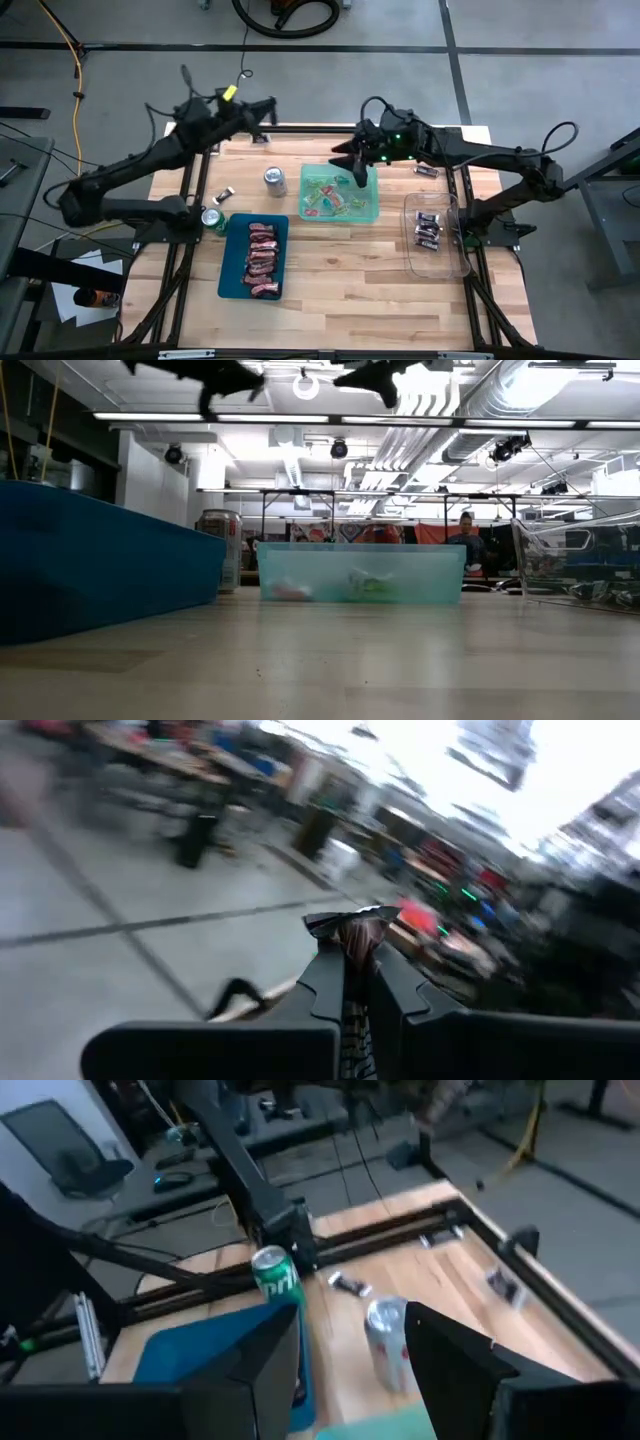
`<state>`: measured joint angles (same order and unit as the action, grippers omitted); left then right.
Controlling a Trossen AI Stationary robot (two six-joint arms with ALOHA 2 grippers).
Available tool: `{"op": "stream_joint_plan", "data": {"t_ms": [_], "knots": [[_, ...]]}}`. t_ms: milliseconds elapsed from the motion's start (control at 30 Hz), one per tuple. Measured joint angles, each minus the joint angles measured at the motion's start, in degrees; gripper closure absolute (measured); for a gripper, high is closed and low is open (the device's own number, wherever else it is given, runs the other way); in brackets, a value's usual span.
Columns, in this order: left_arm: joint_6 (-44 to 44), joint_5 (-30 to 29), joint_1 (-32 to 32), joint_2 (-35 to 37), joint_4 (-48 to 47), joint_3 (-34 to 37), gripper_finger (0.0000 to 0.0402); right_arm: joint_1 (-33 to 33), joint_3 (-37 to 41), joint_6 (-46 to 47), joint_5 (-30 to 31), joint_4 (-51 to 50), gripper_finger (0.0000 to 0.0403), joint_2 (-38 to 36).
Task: Organize candy in baskets
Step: Put the white brown chocolate into the transparent bin
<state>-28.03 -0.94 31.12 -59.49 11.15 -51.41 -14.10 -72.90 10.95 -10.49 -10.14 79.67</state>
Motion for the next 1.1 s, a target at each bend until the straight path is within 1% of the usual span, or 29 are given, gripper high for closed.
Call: {"op": "stream_joint_plan", "data": {"t_ms": [100,200,267,367,467,533,700,867,933,1000,1100], "knots": [[4.8,2.6,-4.1,-5.3,1.7,-3.5,0.0401,1.0,0.0,-0.2,0.0,6.3,0.0226,1.7],[8.0,3.7,-7.4,-10.3,2.8,-6.4,0.0401,1.9,0.0,0.6,0.7,10.9,0.0226,3.6],[10.1,3.7,-9.0,-12.8,3.0,-8.3,0.0401,2.4,0.0,0.5,2.7,10.9,0.0226,4.3],[12.6,3.7,-10.6,-15.0,3.1,-10.6,0.0401,2.9,0.0,-0.2,8.6,11.2,0.0226,4.6],[15.4,3.3,-11.7,-16.2,3.2,-12.1,0.0401,2.9,0.0,-1.7,14.4,11.6,0.0226,4.6],[16.4,2.5,-12.3,-16.4,3.1,-12.3,0.0401,2.9,0.0,-2.0,16.3,12.3,0.0226,4.6],[17.8,-0.8,-13.3,-17.1,3.4,-12.4,0.0401,2.9,0.0,-2.0,16.1,15.5,0.0226,4.6],[17.7,-1.3,-13.6,-17.1,4.1,-12.4,0.0401,2.9,0.0,-2.0,17.4,15.6,0.0230,4.6],[17.7,-1.3,-13.6,-17.1,4.8,-12.4,0.0401,2.9,0.0,-2.0,17.8,15.5,0.0241,4.6],[17.7,-1.3,-13.6,-17.1,5.5,-12.4,0.0397,2.9,0.0,-2.0,18.1,15.5,0.0265,4.6],[17.7,-1.3,-13.6,-17.2,5.5,-12.4,0.0388,2.9,0.0,-1.5,18.0,15.6,0.0327,4.6]]}}
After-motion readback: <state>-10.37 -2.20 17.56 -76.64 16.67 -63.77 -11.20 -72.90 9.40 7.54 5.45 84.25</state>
